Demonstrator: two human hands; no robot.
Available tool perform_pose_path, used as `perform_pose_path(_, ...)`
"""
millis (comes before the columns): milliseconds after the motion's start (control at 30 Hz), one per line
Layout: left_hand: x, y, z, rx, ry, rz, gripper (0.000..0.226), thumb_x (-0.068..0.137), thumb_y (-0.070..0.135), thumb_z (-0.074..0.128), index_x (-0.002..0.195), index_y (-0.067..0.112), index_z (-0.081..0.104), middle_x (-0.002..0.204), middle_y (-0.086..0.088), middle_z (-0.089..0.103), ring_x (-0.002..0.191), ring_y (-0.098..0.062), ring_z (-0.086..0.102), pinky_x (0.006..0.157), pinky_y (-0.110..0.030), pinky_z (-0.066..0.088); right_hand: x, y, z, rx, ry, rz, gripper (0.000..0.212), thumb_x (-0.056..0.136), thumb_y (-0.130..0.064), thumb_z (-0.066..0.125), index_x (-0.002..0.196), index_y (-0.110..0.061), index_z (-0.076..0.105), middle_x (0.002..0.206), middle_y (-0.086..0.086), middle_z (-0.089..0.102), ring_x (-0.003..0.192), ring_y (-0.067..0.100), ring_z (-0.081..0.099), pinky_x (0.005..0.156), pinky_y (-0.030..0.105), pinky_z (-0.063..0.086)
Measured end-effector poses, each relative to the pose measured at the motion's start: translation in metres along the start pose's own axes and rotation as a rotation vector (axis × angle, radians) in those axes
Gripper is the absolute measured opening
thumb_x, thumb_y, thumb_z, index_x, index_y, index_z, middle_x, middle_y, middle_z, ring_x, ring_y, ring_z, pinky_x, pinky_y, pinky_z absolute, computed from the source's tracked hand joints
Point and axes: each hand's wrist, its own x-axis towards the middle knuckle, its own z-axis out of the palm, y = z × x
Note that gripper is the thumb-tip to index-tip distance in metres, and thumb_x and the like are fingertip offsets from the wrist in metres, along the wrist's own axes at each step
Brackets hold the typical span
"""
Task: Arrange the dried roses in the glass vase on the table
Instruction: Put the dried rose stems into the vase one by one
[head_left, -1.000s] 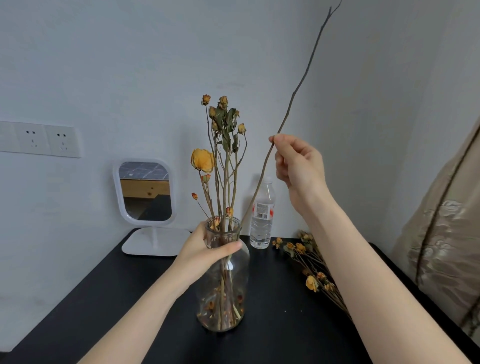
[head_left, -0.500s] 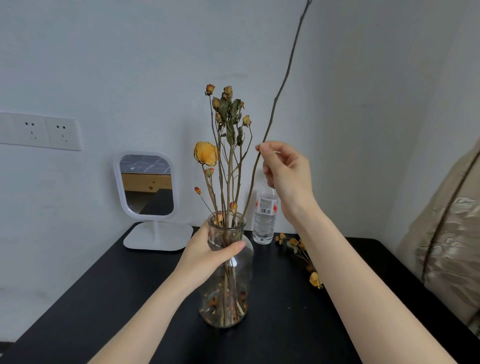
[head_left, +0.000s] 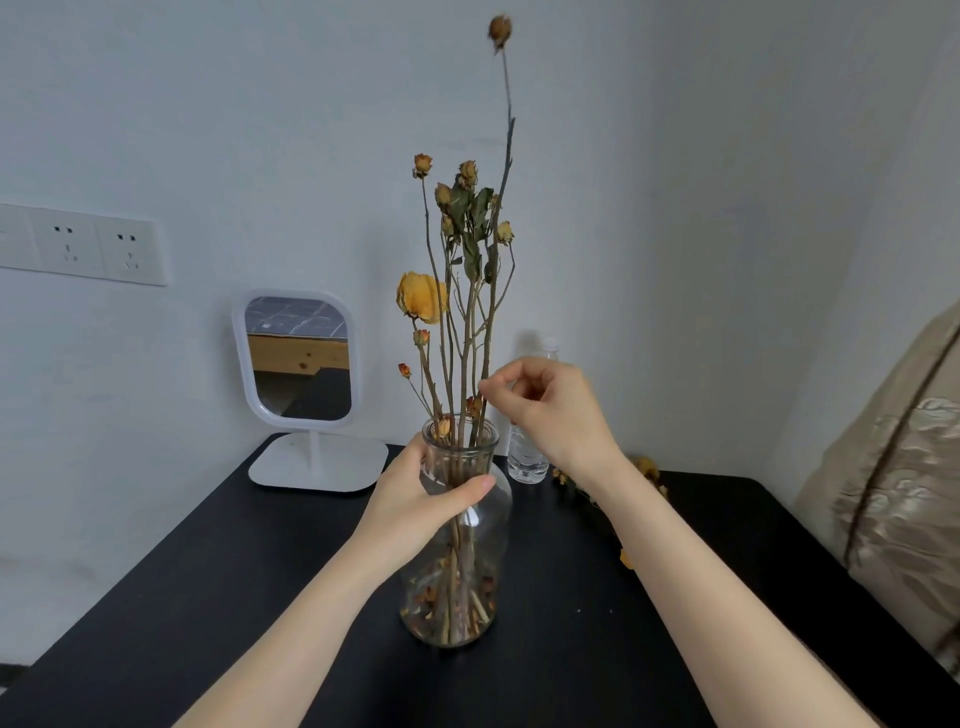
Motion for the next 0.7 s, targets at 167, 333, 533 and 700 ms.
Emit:
perform_pose_path(167, -0.0003, -0.0007, 0.0005, -0.033, 0.008, 0.0, 0.043, 0.065, 0.05, 0.074, 0.097, 0.055, 0.046, 0.104, 0.029, 0.057, 0.1, 0.004, 0.054, 0.081, -0.019, 0.042, -0.0043, 0.0094, 0.0008, -0.062, -0.091, 0.046, 0.013, 0.084, -0.023, 0.068, 0.073, -0.02, 0.062, 0.053, -0.007, 0.047, 0.044, 0.004, 0.04, 0.049, 0.016, 0.034)
perform_pose_path(333, 0.0003, -0.0002, 0.0013, -0.026, 0.016, -0.009, 0.045, 0.067, 0.049, 0.074, 0.101, 0.051, 0.045, 0.105, 0.028, 0.055, 0.104, -0.001, 0.053, 0.089, -0.025, 0.043, -0.0019, 0.0066, 0.0013, -0.032, -0.071, 0.047, 0.017, 0.086, -0.025, 0.065, 0.07, -0.024, 0.059, 0.048, -0.01, 0.043, 0.041, 0.003, 0.038, 0.049, 0.017, 0.034)
perform_pose_path(533, 0.001, -0.0003, 0.0012, 0.002, 0.024, -0.011, 0.053, 0.069, 0.048, 0.073, 0.111, 0.047, 0.041, 0.103, 0.031, 0.051, 0.102, -0.001, 0.05, 0.089, -0.024, 0.042, -0.0023, 0.0041, 0.0016, 0.018, -0.048, 0.03, 0.017, 0.087, -0.027, 0.064, 0.071, -0.021, 0.066, 0.052, -0.005, 0.045, 0.051, 0.012, 0.038, 0.06, 0.029, 0.04)
perform_pose_path(700, 0.002, -0.0001, 0.0016, 0.019, 0.024, -0.017, 0.045, 0.068, 0.051, 0.072, 0.101, 0.052, 0.042, 0.098, 0.036, 0.048, 0.092, 0.006, 0.049, 0.08, -0.015, 0.04, -0.0038, 0.0071, -0.0018, 0.039, -0.037, 0.052, 0.012, 0.086, -0.025, 0.065, 0.085, -0.015, 0.071, 0.057, -0.002, 0.049, 0.055, 0.011, 0.042, 0.06, 0.025, 0.042)
